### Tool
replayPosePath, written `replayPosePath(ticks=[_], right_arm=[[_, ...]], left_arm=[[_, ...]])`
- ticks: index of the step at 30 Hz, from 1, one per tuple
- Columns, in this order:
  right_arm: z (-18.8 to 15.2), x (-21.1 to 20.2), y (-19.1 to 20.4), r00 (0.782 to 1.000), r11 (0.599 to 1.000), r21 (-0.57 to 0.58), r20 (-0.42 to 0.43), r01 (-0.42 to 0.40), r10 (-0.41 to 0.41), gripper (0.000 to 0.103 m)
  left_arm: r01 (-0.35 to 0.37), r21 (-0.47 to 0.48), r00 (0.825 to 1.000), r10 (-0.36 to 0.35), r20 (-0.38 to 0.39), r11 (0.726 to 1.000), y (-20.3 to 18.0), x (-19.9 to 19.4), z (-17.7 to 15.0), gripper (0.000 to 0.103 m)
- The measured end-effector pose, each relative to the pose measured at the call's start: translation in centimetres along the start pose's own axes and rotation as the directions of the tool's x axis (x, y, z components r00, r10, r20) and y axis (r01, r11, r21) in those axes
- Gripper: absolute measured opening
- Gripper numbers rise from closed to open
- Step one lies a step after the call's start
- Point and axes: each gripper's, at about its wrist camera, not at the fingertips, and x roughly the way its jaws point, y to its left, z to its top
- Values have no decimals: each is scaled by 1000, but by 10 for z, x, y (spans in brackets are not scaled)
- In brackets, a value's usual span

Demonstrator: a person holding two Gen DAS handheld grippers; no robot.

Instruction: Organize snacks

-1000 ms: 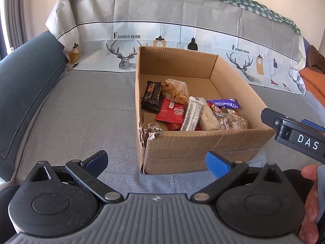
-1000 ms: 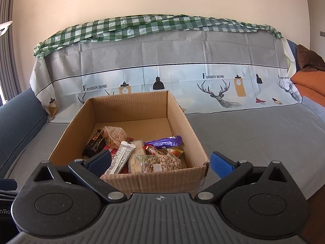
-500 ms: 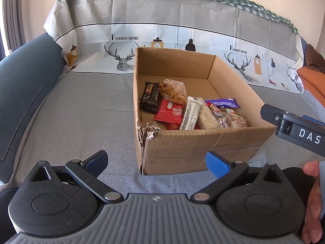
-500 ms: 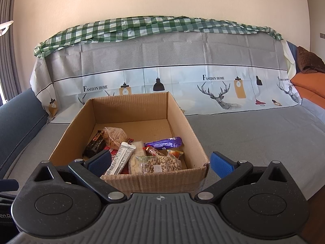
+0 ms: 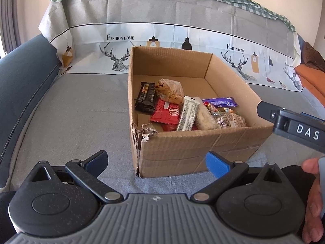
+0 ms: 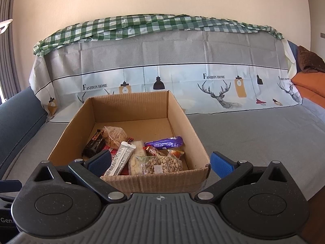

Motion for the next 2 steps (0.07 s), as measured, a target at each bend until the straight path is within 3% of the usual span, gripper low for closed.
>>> replayPosePath(ticks=[2], right_arm=[[2, 0, -4, 1000, 1000, 18, 7, 3, -3, 102]], left_arm=[[-2, 19, 1000, 2, 4, 1000, 1, 1, 2, 103]])
